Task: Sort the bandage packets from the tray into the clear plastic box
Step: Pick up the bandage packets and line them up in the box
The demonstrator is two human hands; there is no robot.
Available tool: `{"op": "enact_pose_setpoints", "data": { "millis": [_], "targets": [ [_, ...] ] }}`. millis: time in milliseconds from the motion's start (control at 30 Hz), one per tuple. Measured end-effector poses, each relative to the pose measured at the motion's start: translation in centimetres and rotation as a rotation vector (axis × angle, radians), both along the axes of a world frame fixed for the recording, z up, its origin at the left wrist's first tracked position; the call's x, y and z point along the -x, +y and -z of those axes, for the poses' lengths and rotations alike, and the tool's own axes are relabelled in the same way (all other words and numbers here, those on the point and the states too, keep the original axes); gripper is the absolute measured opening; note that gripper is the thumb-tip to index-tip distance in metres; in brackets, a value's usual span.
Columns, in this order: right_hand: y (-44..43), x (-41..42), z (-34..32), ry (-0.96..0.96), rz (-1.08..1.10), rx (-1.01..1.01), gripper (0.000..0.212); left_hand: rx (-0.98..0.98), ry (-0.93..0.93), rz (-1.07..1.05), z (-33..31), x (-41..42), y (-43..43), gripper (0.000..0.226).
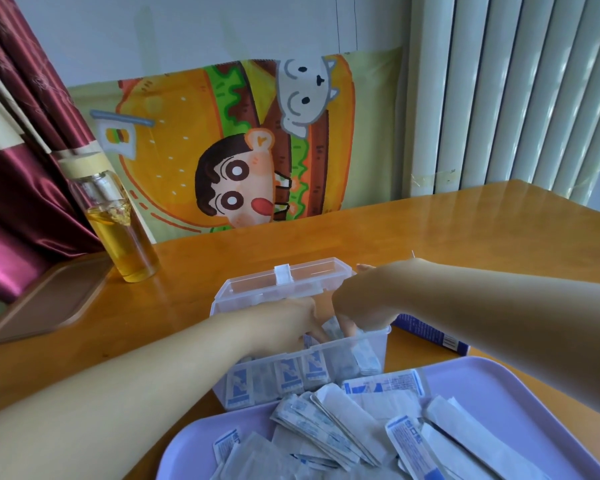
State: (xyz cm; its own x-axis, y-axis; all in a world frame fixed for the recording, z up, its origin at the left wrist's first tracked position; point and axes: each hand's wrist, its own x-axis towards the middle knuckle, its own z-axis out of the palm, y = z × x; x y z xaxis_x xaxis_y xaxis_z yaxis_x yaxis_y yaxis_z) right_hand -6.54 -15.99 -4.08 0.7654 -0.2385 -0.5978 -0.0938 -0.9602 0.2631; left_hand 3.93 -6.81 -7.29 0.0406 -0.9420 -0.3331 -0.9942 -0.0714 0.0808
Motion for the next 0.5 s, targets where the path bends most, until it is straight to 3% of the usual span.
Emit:
{"op": "enact_pose_setpoints", "data": {
  "millis": [133, 300, 500],
  "targets": [
    [0.3, 0.4, 0.2, 0.047, -0.026, 0.099, 0.044, 0.05, 0.043, -0.014, 0.1, -0.7, 0.2, 0.058],
    [0.3, -0.1, 0.1, -0.012, -0.033, 0.058, 0.045, 0.061, -0.013, -0.095, -0.2, -1.3, 0.5, 0.018],
    [0.6, -0.2, 0.2, -0.024, 0.023, 0.061, 0.041, 0.02, 0.001, -0.129, 0.1, -0.7, 0.6, 0.018]
  ]
}}
